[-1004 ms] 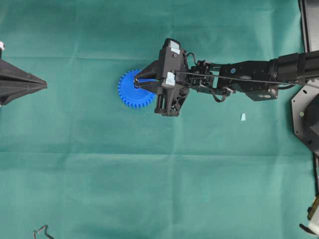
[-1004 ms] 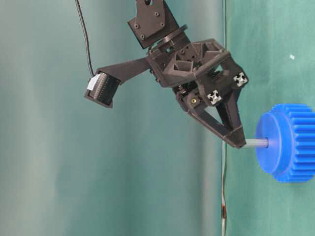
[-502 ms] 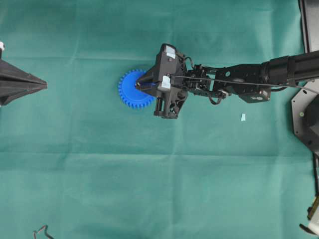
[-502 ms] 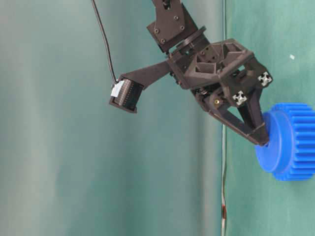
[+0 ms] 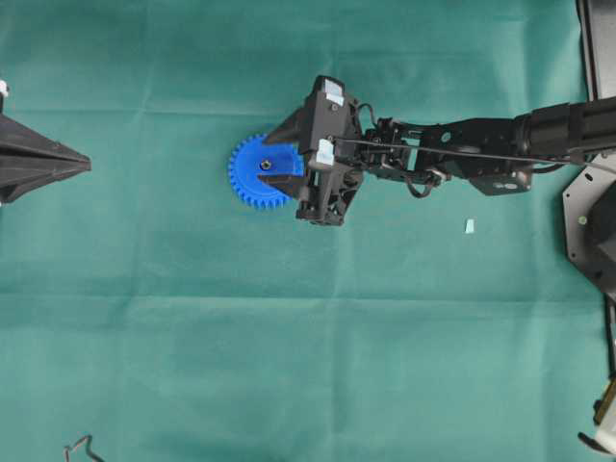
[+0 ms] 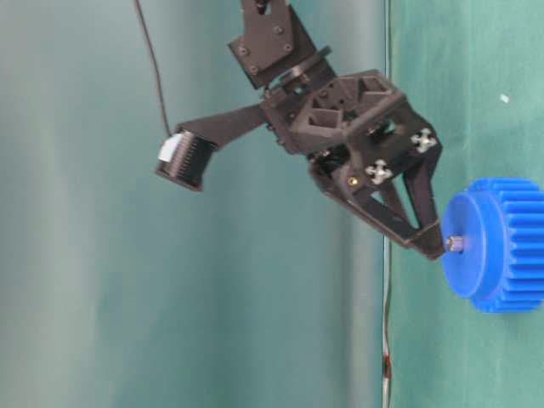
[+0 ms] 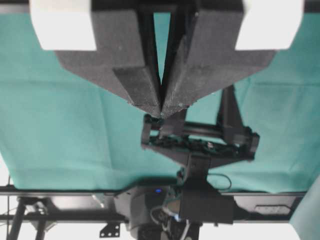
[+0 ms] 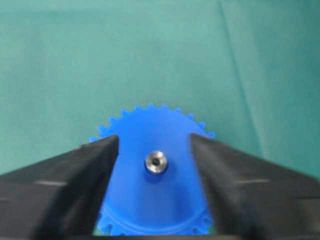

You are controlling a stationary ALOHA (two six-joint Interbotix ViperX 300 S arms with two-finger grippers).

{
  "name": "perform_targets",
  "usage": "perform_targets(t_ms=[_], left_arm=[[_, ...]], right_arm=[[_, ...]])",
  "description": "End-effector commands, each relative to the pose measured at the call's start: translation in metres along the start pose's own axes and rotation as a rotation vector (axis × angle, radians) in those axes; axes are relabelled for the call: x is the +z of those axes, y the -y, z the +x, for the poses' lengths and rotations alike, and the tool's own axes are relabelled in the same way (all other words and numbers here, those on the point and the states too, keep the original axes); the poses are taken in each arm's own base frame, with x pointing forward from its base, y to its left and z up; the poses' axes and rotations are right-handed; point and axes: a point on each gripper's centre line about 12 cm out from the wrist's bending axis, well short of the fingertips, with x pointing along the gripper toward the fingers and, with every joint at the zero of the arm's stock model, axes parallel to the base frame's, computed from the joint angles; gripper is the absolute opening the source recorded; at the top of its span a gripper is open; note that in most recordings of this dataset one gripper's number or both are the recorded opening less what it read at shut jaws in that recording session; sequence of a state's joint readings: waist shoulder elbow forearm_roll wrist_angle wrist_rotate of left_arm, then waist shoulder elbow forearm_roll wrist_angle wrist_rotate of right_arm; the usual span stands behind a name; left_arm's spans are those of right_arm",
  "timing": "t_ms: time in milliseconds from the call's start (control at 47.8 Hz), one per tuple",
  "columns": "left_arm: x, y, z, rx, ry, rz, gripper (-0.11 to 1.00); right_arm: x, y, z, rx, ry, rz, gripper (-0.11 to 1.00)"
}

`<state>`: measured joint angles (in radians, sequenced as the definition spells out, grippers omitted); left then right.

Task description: Insert the shaft into the center hole of the gear.

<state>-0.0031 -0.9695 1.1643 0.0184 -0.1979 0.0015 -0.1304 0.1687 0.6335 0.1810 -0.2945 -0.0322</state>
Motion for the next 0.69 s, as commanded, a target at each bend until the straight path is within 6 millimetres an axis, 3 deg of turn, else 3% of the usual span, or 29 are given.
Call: perform_targets(t_ms=[0,63,167,335,669], left_arm=[[0.009,0.000,0.002,0.001,0.020,0.005,0.00],[0.008,0.000,0.002,0.002,0.017,0.002,0.00],[0.009,0.000,0.002,0.002,0.018,0.002,0.00],[0.009,0.000,0.002,0.000,0.020,0.003,0.00],[0.009,0.000,0.002,0.002,0.020,0.000,0.00]], right_arm=[[0.029,-0.001,-0.013,0.005,0.076,0.007,0.90],[0.036,0.000,-0.019,0.006,0.096,0.006,0.97],[0.048,0.000,-0.033,0.009,0.129,0.000,0.93],[0.064,0.000,-0.061,0.017,0.179,-0.021,0.94],[0.064,0.002,-0.109,0.023,0.244,-0.026,0.94]])
